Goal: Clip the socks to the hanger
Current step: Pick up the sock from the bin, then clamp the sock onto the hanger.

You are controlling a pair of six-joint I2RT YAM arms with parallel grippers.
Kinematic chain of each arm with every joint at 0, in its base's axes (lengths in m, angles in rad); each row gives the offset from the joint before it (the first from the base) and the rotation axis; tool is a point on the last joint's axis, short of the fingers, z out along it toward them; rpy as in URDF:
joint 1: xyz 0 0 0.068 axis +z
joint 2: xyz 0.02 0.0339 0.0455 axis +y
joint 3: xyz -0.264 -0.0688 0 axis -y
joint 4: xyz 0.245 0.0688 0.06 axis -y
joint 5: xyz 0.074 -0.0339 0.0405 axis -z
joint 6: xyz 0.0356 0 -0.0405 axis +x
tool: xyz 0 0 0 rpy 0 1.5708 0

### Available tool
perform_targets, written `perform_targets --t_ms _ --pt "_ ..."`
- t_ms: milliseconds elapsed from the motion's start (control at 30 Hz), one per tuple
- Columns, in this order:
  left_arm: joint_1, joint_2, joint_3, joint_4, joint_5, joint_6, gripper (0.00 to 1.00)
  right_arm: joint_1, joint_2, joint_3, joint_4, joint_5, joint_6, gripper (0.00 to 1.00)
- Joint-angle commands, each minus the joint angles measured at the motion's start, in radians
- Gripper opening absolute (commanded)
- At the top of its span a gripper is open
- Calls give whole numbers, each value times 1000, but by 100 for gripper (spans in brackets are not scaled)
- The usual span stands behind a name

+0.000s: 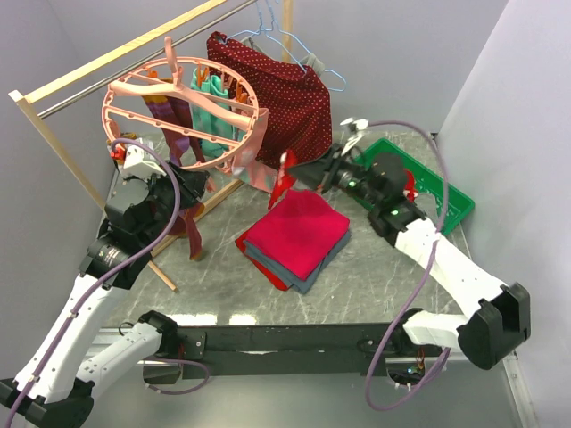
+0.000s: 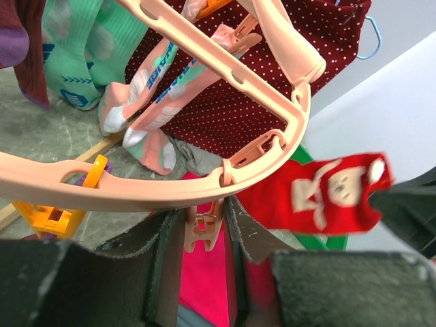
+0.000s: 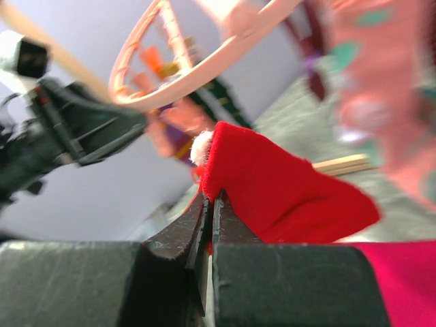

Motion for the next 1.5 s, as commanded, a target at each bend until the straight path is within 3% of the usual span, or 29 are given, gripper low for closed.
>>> perform_targets --t_ms 0,333,667,1467 --pt "-4 -4 29 39 16 -12 1 93 39 -32 206 29 137 0" --pt "-4 -7 35 45 19 -25 1 237 215 1 357 57 275 0" --pt "-4 -9 26 48 24 -29 1 291 367 66 410 32 320 0" --pt "-4 -9 5 74 33 -45 1 328 461 112 530 -5 423 0"
